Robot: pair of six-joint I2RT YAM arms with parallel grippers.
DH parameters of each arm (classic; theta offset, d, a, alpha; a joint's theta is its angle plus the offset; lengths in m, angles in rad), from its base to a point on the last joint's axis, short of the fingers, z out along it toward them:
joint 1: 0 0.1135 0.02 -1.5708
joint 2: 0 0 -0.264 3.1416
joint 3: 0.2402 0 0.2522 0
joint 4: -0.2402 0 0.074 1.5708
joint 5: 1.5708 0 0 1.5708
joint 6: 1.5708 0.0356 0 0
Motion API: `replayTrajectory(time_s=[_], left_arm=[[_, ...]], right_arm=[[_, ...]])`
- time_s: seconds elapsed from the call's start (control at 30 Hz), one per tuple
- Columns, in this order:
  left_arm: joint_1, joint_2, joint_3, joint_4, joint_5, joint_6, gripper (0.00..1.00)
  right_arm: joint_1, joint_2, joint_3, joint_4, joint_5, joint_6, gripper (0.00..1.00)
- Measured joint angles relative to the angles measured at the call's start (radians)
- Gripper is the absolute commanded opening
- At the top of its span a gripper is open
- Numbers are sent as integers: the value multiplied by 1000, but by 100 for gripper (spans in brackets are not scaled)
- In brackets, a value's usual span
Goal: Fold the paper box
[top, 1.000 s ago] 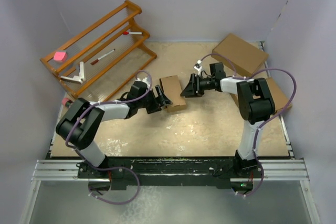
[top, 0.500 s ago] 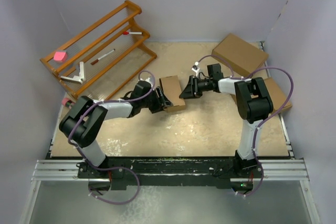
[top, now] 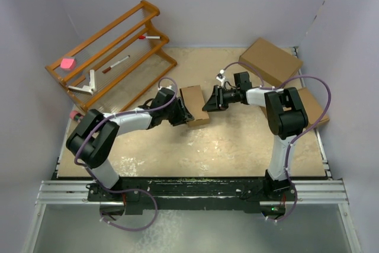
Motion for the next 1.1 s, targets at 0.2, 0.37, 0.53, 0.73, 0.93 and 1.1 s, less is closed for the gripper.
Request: replayTrajectory(time_s=[0.2, 0.37, 0.53, 0.73, 0.93, 1.1], left_arm=[[-8, -28, 3, -49, -37, 6, 45], [-12, -77, 3, -96, -58, 10, 43], [-18, -87, 3, -111, -68, 15, 43], [-21, -86, 3, -111, -69, 16, 42], [-21, -66, 5, -107, -69, 16, 35], [-21, -48, 9, -92, -61, 16, 29]], right_arm=[[1, 0, 2, -3, 0, -1, 48], [1, 0, 3, -5, 0, -3, 48], [1, 0, 5, -8, 0, -6, 48], [1, 0, 5, -9, 1, -7, 48], [1, 0, 5, -10, 1, -7, 47], [2, 2, 5, -11, 0, -7, 46]])
